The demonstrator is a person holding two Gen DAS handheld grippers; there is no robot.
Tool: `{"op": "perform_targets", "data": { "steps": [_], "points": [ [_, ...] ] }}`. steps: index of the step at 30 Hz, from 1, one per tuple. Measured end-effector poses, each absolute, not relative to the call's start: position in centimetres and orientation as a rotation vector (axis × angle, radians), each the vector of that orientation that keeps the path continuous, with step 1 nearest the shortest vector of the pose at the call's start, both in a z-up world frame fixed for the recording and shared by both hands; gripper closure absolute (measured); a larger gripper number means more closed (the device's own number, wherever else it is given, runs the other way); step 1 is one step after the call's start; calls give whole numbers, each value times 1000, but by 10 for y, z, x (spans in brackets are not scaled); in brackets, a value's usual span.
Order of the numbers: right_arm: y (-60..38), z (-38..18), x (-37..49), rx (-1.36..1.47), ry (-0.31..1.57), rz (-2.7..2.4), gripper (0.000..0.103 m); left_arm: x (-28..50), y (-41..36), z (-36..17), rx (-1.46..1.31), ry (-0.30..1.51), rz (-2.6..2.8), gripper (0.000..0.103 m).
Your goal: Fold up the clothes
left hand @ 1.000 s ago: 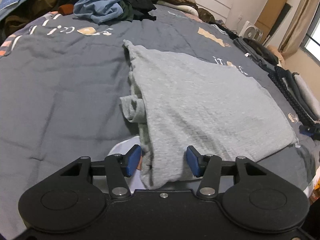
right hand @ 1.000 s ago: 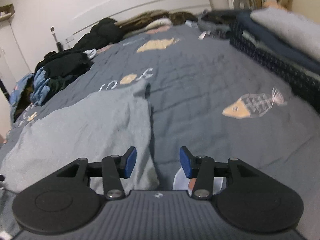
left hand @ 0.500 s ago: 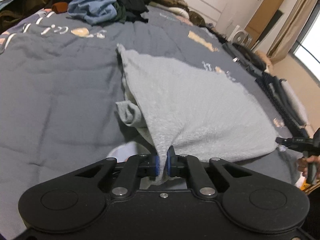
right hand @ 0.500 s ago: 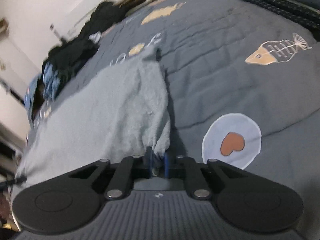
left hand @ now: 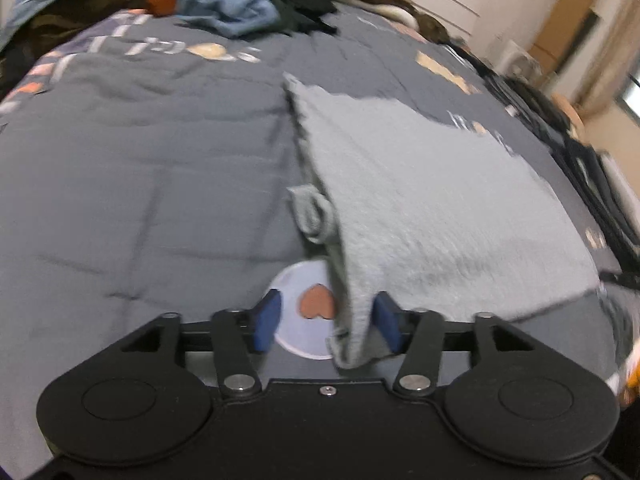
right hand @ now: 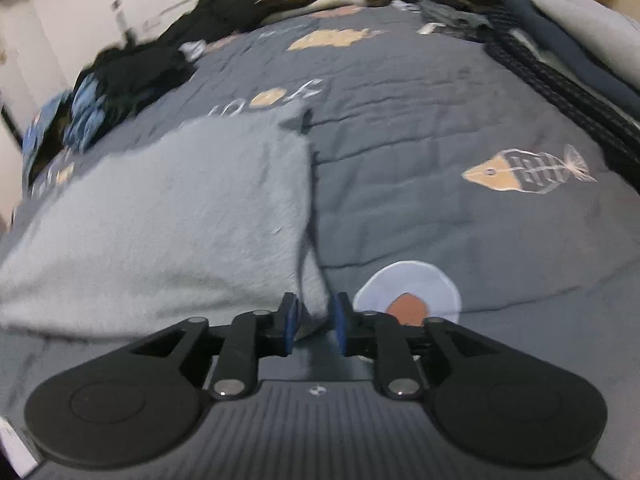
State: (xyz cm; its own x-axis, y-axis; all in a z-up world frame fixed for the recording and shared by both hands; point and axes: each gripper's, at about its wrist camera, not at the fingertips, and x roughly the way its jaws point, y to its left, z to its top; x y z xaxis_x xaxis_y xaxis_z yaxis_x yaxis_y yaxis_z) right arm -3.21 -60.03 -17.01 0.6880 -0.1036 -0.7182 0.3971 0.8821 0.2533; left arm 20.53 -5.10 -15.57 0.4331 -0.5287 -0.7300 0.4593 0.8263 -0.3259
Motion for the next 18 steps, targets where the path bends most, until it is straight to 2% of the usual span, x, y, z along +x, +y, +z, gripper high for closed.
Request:
{"op": "perform_targets", "data": {
  "steps": [1,3,9,12,18],
  "points": [
    [-605,-167,-34,438,746,-308,78,203,-46,-153,-124,928,-596,45],
    [-611,-162,-40,487,709,-338,67,199,-39,-147,-199,913,-558,45],
    [-599,-142,-40,515,571,-380,57,181,-56,-103,-296,830,-527,44],
    [-575,-135,-38,496,510,-290,56,165,-76,-83,-404,791,-535,37],
    [-533,-146,-15,388,564,-135,56,150,-129,-93,-496,798,-559,36]
  ]
}}
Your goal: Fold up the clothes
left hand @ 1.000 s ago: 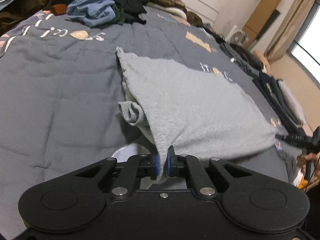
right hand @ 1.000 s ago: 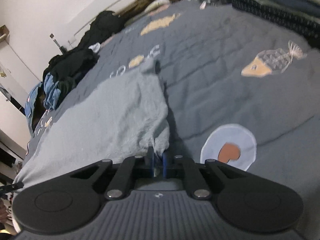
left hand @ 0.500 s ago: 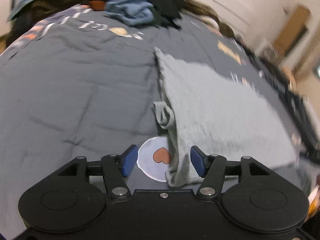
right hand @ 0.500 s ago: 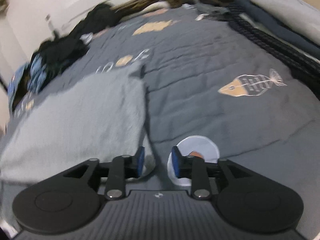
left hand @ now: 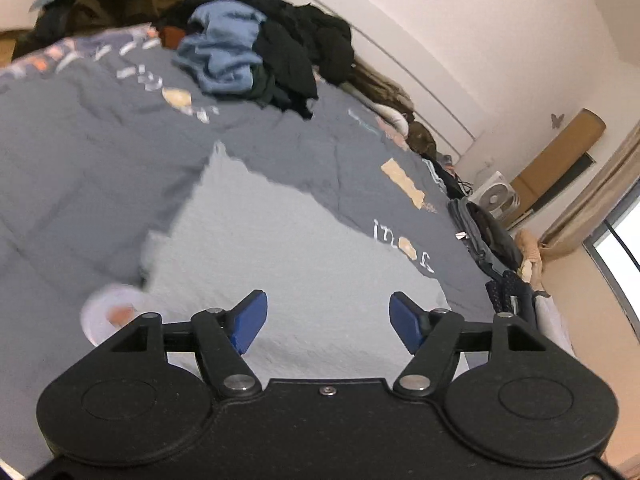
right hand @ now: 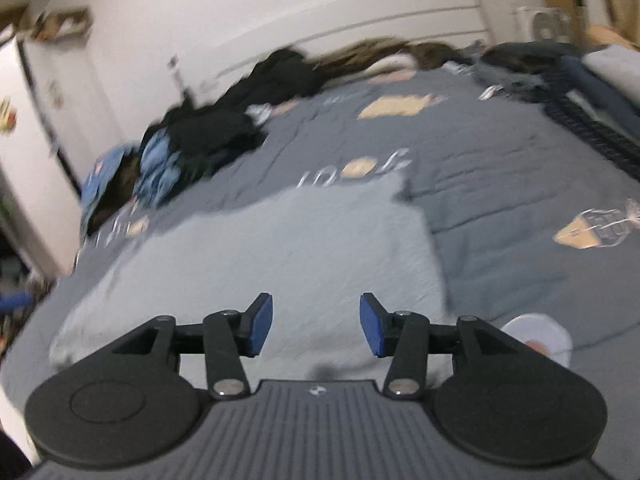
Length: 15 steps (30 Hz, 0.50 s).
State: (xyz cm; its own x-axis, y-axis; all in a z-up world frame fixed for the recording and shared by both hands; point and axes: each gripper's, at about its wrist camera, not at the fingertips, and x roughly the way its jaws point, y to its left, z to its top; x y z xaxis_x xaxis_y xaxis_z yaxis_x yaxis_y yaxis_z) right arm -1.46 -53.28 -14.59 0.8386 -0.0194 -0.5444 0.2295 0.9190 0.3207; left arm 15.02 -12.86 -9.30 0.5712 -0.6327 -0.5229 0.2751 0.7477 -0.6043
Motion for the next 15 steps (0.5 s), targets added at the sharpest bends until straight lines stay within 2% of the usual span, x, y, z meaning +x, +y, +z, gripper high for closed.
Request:
{"op": "perform_targets", "data": {
  "steps": [5,11,15],
  "points": [
    [-534,-173,-1,383,713,-177,56,139,-135,-142,-644,854,-428,36],
    [-536,-146,-6,445,589,-143,56,122,-101,-169,-795,851,-291,36],
    [-521,-142,10,476,617,-99,53,114,-92,-169,-759,808,-240,36]
  ]
}}
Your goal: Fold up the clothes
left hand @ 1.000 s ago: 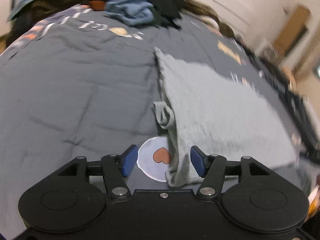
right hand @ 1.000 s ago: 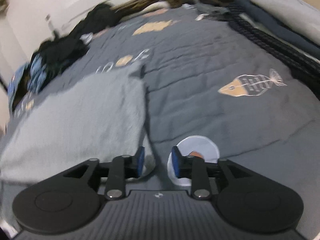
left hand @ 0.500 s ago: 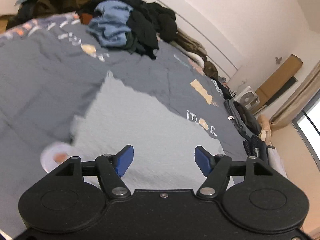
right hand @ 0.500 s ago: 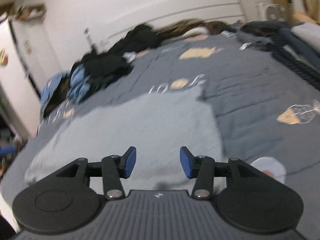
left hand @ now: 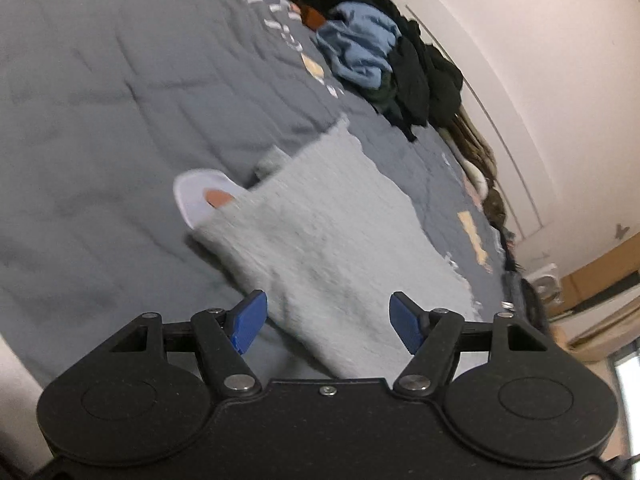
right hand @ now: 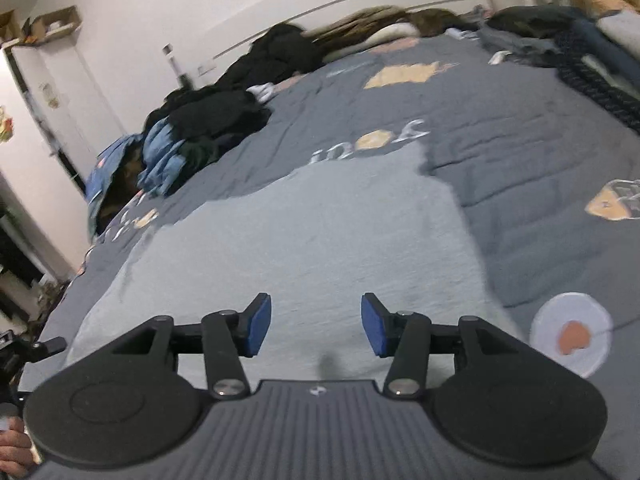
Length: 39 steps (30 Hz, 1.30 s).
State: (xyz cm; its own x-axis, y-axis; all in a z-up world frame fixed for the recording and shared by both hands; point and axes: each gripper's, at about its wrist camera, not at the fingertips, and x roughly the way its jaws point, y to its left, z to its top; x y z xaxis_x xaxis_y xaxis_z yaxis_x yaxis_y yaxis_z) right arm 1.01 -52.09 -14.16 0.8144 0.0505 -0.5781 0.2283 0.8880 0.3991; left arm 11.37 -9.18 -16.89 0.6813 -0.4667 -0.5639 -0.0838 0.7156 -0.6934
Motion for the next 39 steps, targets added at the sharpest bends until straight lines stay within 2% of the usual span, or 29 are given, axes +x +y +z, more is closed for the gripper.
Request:
{"op": "perform_targets", "data": {
  "steps": [11,31,32,34,35,36,38,39],
  "points": [
    [-456,-130,37,505,600,204,50,117,-70,-177,-771,779,-154,33],
    [-413,-137,55,478,641,273,49,142,-80,-195,-887,751,-155,34],
    [-413,-137,54,481,638,268,49,143,-80,-194,-896,745,-159,39],
    [-415,-137,53,488,633,259,49,143,-83,-195,-883,736,-156,59],
    [-416,-137,54,490,633,255,49,143,-85,-195,-867,742,-151,76],
    [-416,-138,52,491,634,253,49,143,-87,-195,-851,749,-147,82],
    [-417,-138,51,488,636,251,49,144,-89,-199,-846,774,-139,81],
    [-417,-138,51,487,637,251,49,146,-90,-202,-854,800,-135,76]
  ]
}}
